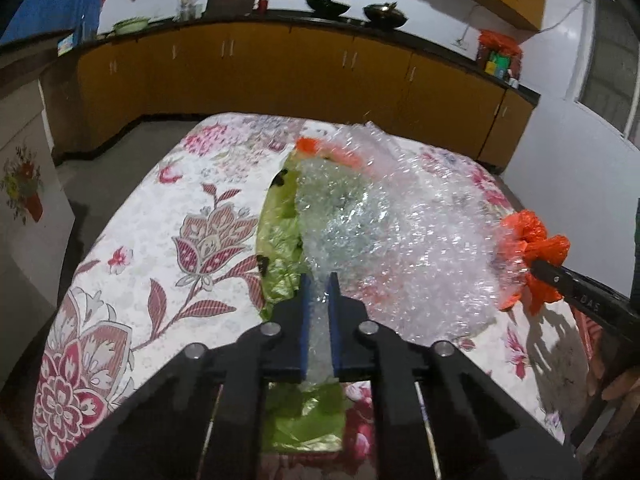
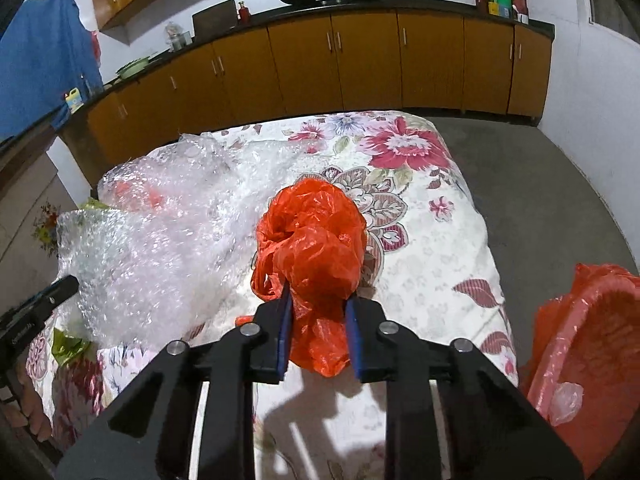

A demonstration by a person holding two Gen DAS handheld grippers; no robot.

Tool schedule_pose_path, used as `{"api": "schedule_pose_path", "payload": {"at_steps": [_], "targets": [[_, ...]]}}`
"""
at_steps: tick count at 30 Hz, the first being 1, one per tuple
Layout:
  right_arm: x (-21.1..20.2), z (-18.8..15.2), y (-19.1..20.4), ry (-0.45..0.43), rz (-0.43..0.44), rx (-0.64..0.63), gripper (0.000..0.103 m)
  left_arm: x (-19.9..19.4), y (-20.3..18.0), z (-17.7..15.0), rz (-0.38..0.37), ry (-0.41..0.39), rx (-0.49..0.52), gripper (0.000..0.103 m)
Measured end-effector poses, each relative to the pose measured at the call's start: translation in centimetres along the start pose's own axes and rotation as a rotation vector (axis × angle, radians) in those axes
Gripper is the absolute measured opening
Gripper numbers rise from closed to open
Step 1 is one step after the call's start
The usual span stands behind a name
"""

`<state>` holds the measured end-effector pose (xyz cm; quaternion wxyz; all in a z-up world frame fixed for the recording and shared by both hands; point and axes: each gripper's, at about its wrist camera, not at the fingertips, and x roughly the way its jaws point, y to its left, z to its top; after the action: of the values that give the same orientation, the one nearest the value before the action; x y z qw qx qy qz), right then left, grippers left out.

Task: Collect trash
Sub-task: 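Grasp the red bag with the right gripper while the left grasps bubble wrap, then carry both items over the wastebasket and open both grippers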

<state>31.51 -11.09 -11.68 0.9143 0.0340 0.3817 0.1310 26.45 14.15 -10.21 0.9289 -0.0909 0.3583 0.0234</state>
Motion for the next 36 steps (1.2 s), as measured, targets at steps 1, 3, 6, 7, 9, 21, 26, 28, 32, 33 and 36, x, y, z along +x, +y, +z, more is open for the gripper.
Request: {"api": "schedule_pose_path", "payload": {"at_steps": [1, 3, 6, 7, 9, 21, 26, 28, 32, 33, 36], "targets": [[-0.2, 0.0, -0.1, -0.003, -0.001, 0.0, 0.021, -0.5, -0.3, 0.0, -0.007, -0.013, 0.008, 0.007], [-0.9, -0.2, -0.2, -0.012, 0.0, 0.004, 0.02, -1.2, -0.6, 0.1, -0.016, -0.032, 0.021, 0.007], [-1.8, -0.4, -0.6, -0.023, -0.002, 0.013, 0.018, -2.4, -1.5, 0.3, -0.032, -0.059, 0.046, 0.006], [-2.1, -0.5, -0.7, -0.026, -0.003, 0.016, 0.018, -2.7, -1.7, 0.4, -0.037, -0.065, 0.054, 0.006], [-2.8, -0.6, -1.0, -0.034, -0.004, 0.022, 0.018, -3.3, -2.4, 0.4, -0.053, -0.075, 0.067, 0.006], [-6.7, -1.8, -2.7, -0.075, -0.023, 0.058, 0.017, -5.6, -6.7, 0.4, -0.138, -0.108, 0.155, 0.005], [-7.8, -2.3, -3.4, -0.084, -0.029, 0.074, 0.017, -6.3, -8.3, 0.4, -0.171, -0.114, 0.184, 0.004], [-8.3, -2.5, -3.8, -0.09, -0.033, 0.082, 0.017, -6.6, -8.9, 0.3, -0.182, -0.119, 0.195, 0.004], [-9.2, -2.9, -4.8, -0.102, -0.043, 0.103, 0.017, -7.0, -10.1, 0.4, -0.206, -0.126, 0.216, 0.004], [-9.5, -3.0, -5.0, -0.105, -0.047, 0.108, 0.017, -7.2, -10.4, 0.4, -0.211, -0.127, 0.22, 0.004], [-10.1, -3.3, -5.7, -0.112, -0.056, 0.12, 0.017, -7.5, -11.4, 0.2, -0.226, -0.13, 0.236, 0.004]]}}
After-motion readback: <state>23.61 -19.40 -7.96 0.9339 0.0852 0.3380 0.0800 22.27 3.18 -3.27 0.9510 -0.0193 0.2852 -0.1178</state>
